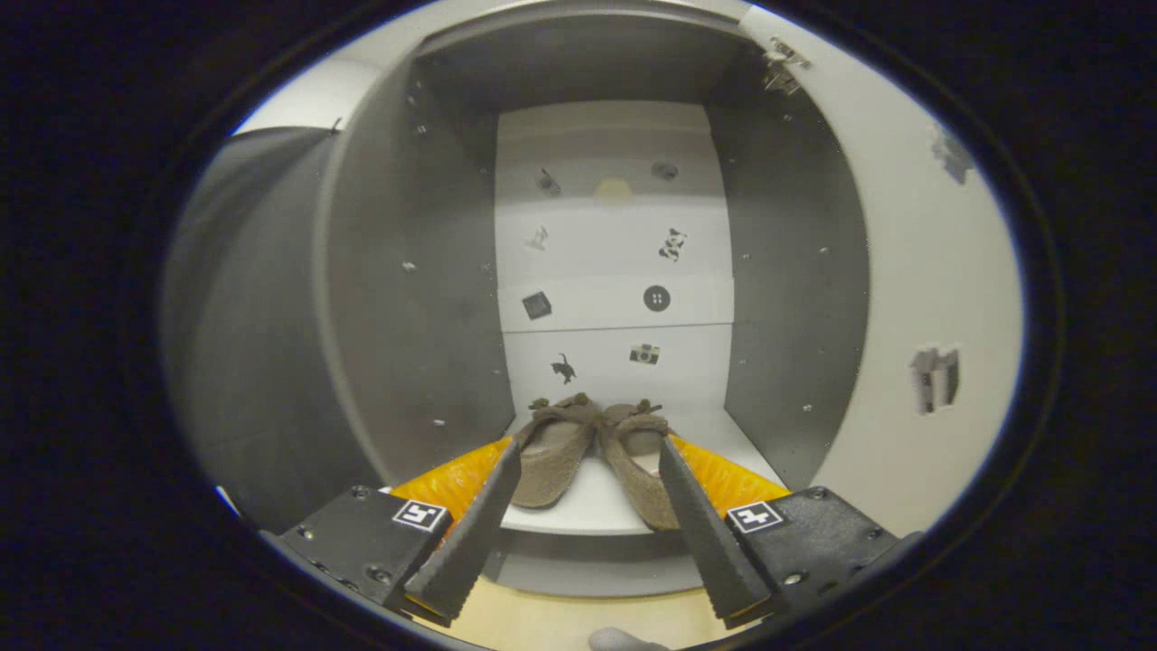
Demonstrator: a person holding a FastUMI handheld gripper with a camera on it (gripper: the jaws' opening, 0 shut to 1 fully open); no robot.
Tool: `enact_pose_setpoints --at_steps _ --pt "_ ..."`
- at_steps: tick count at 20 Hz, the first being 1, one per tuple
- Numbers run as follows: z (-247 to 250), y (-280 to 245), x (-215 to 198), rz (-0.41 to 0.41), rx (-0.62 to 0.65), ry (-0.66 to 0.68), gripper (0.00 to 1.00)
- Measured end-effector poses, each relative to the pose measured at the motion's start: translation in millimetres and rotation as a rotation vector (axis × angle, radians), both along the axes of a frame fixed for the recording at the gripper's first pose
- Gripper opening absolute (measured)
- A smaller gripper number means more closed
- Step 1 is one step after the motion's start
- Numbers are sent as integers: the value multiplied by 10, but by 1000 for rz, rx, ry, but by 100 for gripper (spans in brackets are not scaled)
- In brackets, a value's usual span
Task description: Open the shoe cabinet door, grab the shoes and put them into the shoe cabinet, then close the shoe cabinet door.
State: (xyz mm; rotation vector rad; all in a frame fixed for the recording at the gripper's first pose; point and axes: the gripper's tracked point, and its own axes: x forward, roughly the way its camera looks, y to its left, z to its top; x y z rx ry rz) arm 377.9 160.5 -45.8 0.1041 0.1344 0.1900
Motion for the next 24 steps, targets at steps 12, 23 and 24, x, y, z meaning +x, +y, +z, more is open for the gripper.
enact_pose_setpoints --at_steps 12,23,24 --pt "137 -703 -2142 -35 -27 -77 98" --pt "139 -2080 -3336 -207 -80 -111 98" --pt "113 -2222 -3366 -225 -67 -105 98"
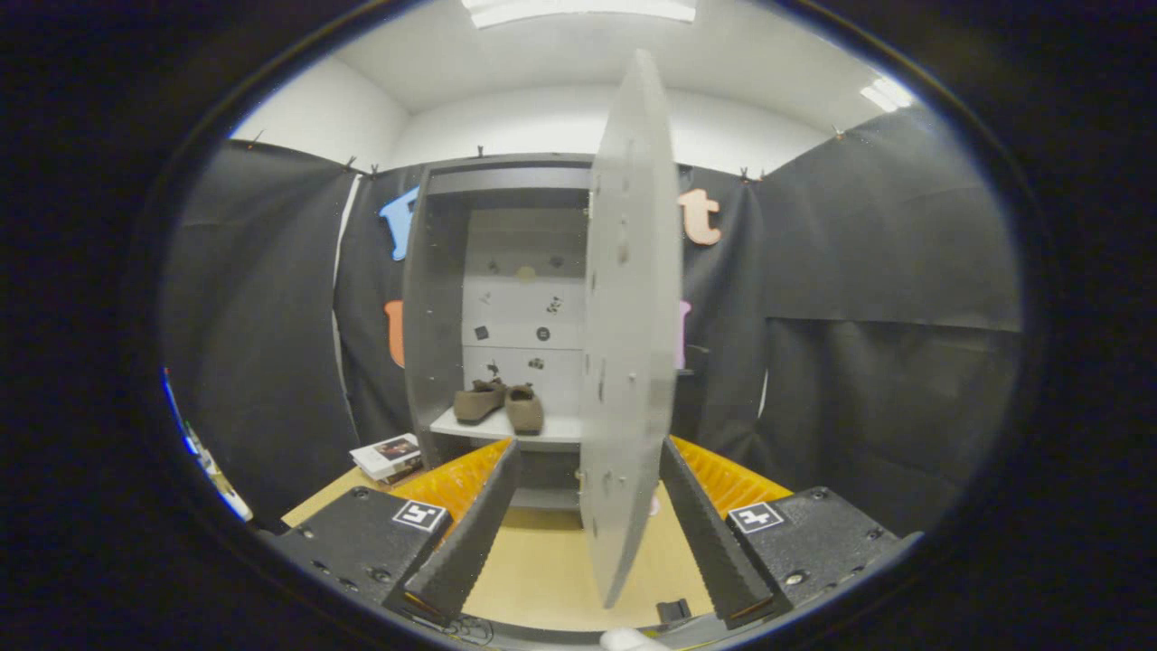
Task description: Open the shoe cabinet door, grab the shoes and put them into the shoe cabinet, then close the shoe cabinet door.
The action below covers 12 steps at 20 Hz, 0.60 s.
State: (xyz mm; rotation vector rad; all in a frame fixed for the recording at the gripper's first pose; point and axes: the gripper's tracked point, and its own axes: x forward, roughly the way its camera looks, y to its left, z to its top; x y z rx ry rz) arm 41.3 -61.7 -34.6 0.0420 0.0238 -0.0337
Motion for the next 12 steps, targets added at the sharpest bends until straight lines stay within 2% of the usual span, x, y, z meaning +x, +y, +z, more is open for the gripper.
enact_pose_setpoints --at_steps 5,9,12 --pt "-27 -773 74 -55 14 6 99" --pt "-5 -1107 509 -11 30 15 99" --pt "57 -1241 755 69 49 13 99"
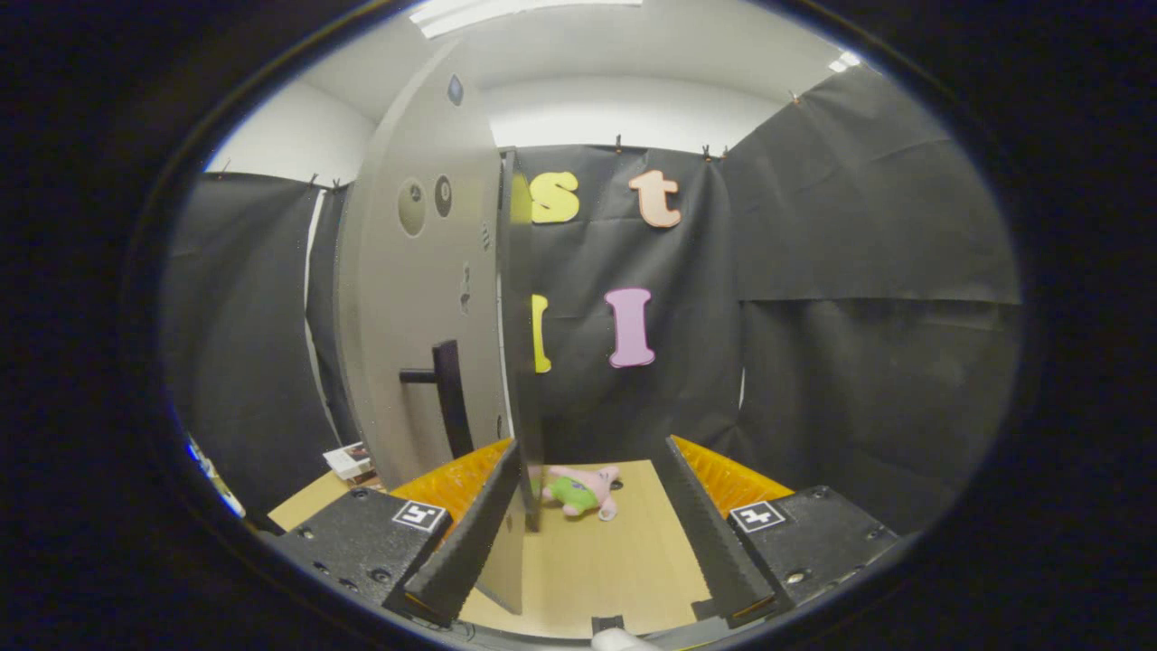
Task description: Open the shoe cabinet door, grab the shoes and put them into the shoe cabinet, then close the shoe cabinet door.
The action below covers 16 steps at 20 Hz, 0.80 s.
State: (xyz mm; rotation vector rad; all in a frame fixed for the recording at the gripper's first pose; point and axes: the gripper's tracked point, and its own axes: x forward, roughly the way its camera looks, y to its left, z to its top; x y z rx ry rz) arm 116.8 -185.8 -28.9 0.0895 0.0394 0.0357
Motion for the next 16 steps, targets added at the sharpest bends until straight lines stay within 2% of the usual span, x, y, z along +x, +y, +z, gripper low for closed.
enact_pose_setpoints --at_steps 3,7,9,14,16 --pt "1 24 120 73 -20 -11 99" --pt "-129 355 176 251 -26 35 98" --pt "-108 320 174 263 -69 17 97" --pt "-90 410 174 335 -9 42 97" --pt "-72 417 197 336 -33 32 96"
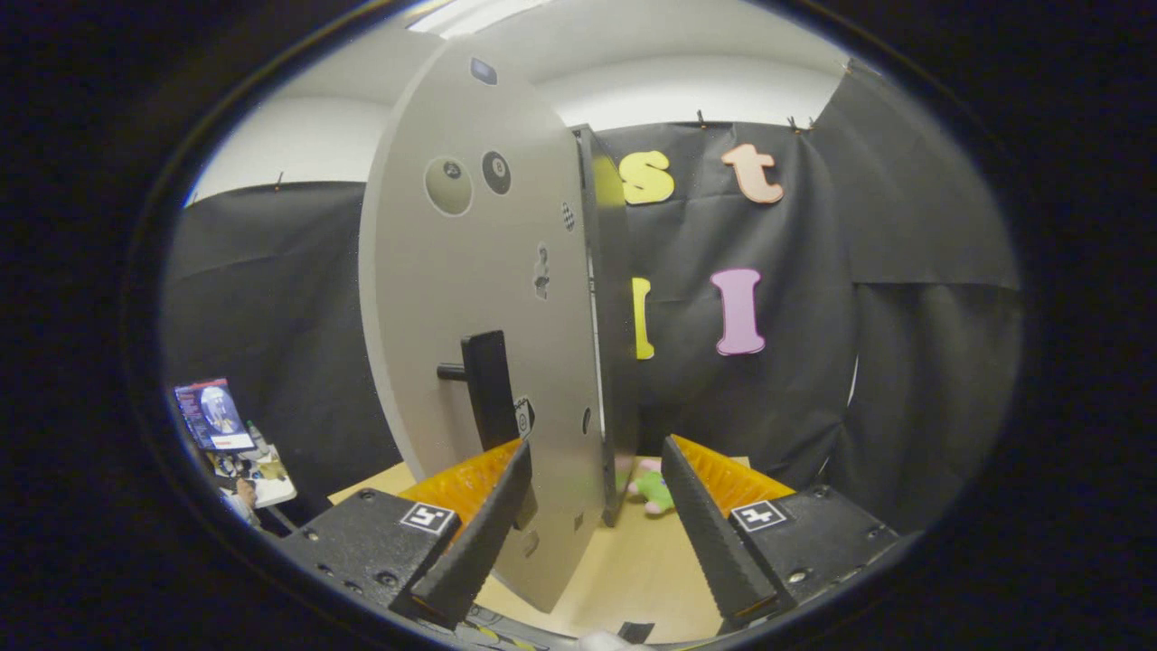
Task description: Open the shoe cabinet door, grab the shoes and put them into the shoe cabinet, then close the shoe cabinet door.
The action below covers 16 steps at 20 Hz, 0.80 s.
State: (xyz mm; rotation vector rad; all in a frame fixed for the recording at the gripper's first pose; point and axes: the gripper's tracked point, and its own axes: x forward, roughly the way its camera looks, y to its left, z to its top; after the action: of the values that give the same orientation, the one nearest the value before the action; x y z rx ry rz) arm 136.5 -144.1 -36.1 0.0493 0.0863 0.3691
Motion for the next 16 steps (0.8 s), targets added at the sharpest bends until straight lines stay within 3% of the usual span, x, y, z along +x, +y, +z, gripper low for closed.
enact_pose_setpoints --at_steps 7,16 --pt "-2 595 -56 6 12 16 96" --pt "5 1538 205 -95 33 7 96"
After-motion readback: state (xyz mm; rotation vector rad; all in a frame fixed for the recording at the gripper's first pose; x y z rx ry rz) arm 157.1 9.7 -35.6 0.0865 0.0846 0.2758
